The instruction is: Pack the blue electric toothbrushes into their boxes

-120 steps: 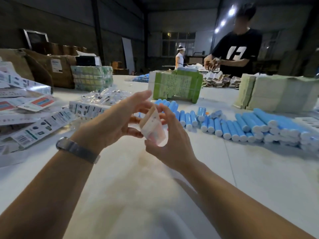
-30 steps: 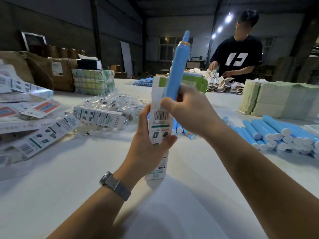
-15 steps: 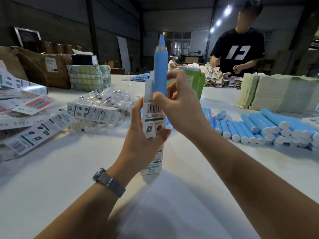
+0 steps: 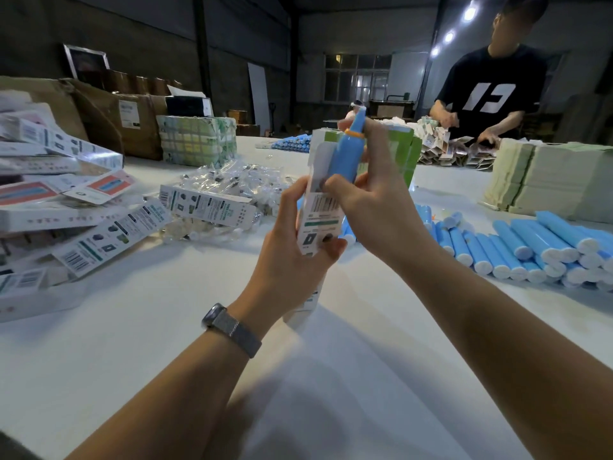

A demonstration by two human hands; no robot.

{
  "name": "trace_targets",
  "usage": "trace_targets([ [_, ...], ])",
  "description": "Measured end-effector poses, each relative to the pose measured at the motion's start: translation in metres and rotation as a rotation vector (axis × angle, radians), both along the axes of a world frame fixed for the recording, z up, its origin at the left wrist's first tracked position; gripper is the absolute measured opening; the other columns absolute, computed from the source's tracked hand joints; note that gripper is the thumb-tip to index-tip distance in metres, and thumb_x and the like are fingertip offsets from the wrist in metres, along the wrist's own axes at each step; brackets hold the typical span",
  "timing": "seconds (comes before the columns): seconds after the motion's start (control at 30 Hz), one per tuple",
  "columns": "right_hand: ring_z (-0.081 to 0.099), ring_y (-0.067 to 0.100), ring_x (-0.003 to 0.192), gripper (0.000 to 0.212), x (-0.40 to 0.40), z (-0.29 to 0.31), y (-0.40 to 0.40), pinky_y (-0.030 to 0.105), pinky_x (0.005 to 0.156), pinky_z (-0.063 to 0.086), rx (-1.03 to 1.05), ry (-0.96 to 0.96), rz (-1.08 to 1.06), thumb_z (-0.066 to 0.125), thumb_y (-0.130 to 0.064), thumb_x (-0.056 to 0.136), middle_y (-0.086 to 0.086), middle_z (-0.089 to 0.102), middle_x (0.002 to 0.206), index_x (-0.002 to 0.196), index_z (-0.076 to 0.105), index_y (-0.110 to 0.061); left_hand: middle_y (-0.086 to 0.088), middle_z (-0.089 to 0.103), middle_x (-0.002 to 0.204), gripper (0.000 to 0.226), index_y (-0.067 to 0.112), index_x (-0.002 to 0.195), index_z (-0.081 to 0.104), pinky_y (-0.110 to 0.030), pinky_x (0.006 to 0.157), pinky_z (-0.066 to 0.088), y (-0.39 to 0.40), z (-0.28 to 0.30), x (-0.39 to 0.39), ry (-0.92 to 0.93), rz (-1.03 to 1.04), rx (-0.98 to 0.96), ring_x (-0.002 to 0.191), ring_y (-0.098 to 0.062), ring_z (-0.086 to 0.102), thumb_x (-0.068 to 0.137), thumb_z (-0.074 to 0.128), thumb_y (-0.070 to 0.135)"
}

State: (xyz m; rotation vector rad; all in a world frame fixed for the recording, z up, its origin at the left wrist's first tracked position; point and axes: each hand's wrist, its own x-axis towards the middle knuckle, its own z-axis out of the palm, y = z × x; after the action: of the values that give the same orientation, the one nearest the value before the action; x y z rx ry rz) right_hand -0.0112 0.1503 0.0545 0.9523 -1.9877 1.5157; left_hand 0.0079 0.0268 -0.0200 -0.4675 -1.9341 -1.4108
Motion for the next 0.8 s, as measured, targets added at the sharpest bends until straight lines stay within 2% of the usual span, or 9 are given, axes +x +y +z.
trace_targets([
  [0.07,0.063,0.003,0.076,0.029,-0.001,-0.003,-0.002,0.018,0.06,0.052,0.015,0.04,0.011,0.055,-0.028,0.095,-0.006,0.057,0.102,0.121,0.045,-0.035,0.021,0.067,0.099,0.064,0.045,0.124,0.039,-0.028,0.071,0.059,-0.002,0.0,-0.001,-0.019,-0.002,0.042,0.086,-0.01,0.07,0.077,0.072,0.016],
  [0.13,0.06,0.003,0.078,0.018,-0.002,-0.006,-0.003,0.015,0.057,0.048,0.003,0.069,-0.002,0.052,-0.031,0.098,-0.004,0.058,0.102,0.115,0.05,-0.035,0.022,0.068,0.098,0.057,0.042,0.118,0.044,-0.018,0.068,0.055,-0.003,-0.001,-0.001,-0.027,0.004,0.071,0.086,-0.006,0.069,0.079,0.075,0.013],
  [0.27,0.054,-0.002,0.072,0.026,-0.007,-0.008,-0.005,0.013,0.058,0.046,-0.026,0.131,-0.011,0.054,-0.009,0.094,-0.006,0.058,0.101,0.114,0.057,-0.026,0.023,0.067,0.097,0.054,0.046,0.107,0.047,-0.013,0.069,0.053,-0.006,0.002,0.001,-0.023,0.041,0.068,0.088,-0.003,0.068,0.08,0.076,0.009],
  [0.4,0.055,0.004,0.078,0.03,-0.009,-0.015,-0.01,0.016,0.059,0.046,-0.083,0.082,0.055,0.055,-0.019,0.094,-0.015,0.057,0.099,0.116,0.056,-0.039,0.021,0.068,0.09,0.05,0.04,0.098,0.048,-0.015,0.067,0.053,-0.009,0.003,0.002,-0.016,0.135,0.061,0.081,-0.001,0.068,0.078,0.076,0.004],
  [0.5,0.06,0.009,0.082,0.029,-0.011,-0.021,-0.019,0.02,0.058,0.048,-0.235,-0.05,0.167,0.053,-0.027,0.092,-0.014,0.059,0.097,0.116,0.057,-0.042,0.025,0.066,0.088,0.048,0.04,0.094,0.043,-0.029,0.069,0.057,-0.012,0.005,0.002,-0.007,0.28,0.02,0.079,-0.003,0.067,0.079,0.076,0.008],
  [0.6,0.062,0.01,0.071,0.024,-0.027,-0.027,-0.035,0.025,0.054,0.049,-0.413,-0.349,0.312,0.047,-0.027,0.091,-0.009,0.064,0.083,0.106,0.062,-0.038,0.028,0.062,0.083,0.051,0.041,0.099,0.037,-0.041,0.071,0.059,-0.015,0.008,0.004,0.01,0.425,0.01,0.085,-0.015,0.069,0.08,0.077,0.016],
  [0.7,0.063,0.013,0.075,0.024,-0.049,-0.04,-0.062,0.031,0.066,0.051,-0.207,-0.645,0.381,0.043,-0.022,0.099,-0.004,0.069,0.084,0.1,0.067,-0.024,0.026,0.056,0.086,0.05,0.036,0.104,0.035,-0.045,0.069,0.061,-0.021,0.01,0.003,0.038,0.516,0.078,0.084,-0.017,0.067,0.083,0.076,0.017],
  [0.77,0.06,0.018,0.081,0.022,-0.064,-0.051,-0.084,0.036,0.073,0.048,0.049,-0.677,0.317,0.047,-0.016,0.098,0.003,0.069,0.092,0.107,0.068,-0.014,0.027,0.052,0.087,0.049,0.035,0.104,0.034,-0.044,0.071,0.061,-0.031,0.013,0.002,0.05,0.589,0.14,0.083,-0.014,0.062,0.085,0.074,0.016],
  [0.8,0.058,0.019,0.08,0.022,-0.07,-0.056,-0.096,0.034,0.07,0.048,0.165,-0.659,0.288,0.049,-0.012,0.097,0.005,0.067,0.091,0.108,0.068,-0.012,0.027,0.051,0.088,0.048,0.034,0.106,0.035,-0.043,0.073,0.061,-0.037,0.015,0.001,0.059,0.62,0.189,0.083,-0.013,0.061,0.085,0.073,0.013],
])
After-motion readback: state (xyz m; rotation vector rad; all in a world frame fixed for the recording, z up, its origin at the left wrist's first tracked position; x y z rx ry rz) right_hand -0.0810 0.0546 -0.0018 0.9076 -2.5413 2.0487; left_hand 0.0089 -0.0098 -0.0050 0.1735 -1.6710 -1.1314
